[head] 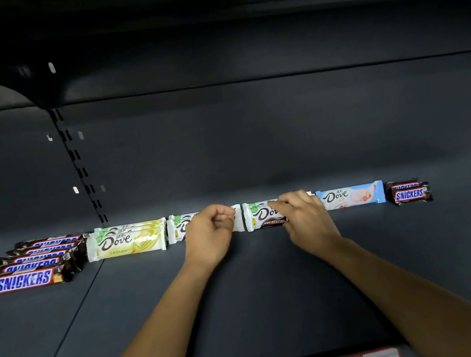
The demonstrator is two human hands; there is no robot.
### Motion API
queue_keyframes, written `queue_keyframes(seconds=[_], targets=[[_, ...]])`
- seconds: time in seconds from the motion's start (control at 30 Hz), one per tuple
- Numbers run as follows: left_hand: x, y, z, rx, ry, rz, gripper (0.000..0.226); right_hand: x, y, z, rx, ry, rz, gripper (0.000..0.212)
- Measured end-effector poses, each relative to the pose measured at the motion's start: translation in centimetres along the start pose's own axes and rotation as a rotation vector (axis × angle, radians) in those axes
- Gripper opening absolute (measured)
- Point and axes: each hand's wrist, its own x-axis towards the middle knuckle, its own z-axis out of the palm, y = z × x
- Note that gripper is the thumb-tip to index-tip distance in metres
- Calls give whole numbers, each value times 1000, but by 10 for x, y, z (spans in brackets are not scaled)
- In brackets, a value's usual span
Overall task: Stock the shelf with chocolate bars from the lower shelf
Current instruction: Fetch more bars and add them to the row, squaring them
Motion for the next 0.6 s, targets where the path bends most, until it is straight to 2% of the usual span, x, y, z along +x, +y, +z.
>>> queue_keyframes(seconds=[0.33, 0.6], targets=[[1, -3, 0, 21, -7, 13, 33, -2, 4, -2, 46, -130, 25, 61], [1, -2, 0, 52, -17, 17, 31, -3, 5, -4, 83, -93, 50, 44]])
